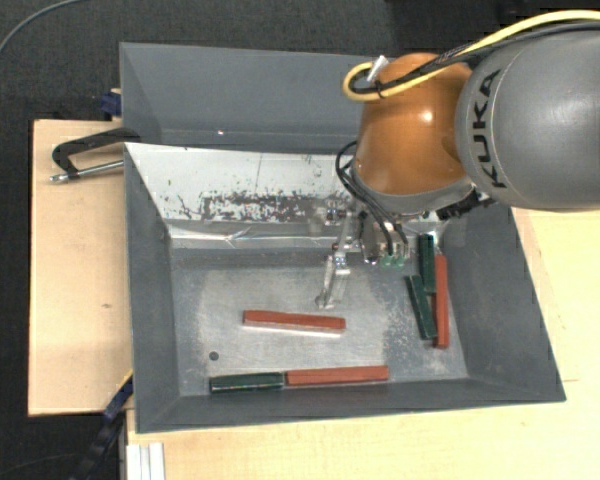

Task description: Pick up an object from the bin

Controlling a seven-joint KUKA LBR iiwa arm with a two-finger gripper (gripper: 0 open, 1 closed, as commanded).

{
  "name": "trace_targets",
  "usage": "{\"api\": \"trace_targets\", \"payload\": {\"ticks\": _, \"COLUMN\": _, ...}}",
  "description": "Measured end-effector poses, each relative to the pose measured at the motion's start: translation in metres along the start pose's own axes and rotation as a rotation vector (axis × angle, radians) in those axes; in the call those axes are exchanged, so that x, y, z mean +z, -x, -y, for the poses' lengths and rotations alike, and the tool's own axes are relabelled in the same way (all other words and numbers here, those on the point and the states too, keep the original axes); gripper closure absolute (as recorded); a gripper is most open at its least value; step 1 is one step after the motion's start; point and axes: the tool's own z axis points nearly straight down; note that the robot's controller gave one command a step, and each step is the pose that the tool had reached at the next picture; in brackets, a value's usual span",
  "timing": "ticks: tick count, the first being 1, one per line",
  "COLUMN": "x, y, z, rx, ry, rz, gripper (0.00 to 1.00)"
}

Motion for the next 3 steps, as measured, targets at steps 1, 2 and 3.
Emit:
{"api": "trace_targets", "payload": {"ticks": 1, "x": 0.113, "y": -0.03, "z": -0.007, "rx": 0.084, "ry": -0.001, "rz": -0.01, "gripper": 0.0}}
{"api": "trace_targets", "payload": {"ticks": 2, "x": 0.108, "y": -0.028, "z": -0.007, "rx": 0.085, "ry": 0.0, "rz": -0.001, "gripper": 1.0}}
{"api": "trace_targets", "payload": {"ticks": 3, "x": -0.022, "y": -0.028, "z": -0.018, "rx": 0.11, "ry": 0.003, "rz": 0.013, "gripper": 1.0}}
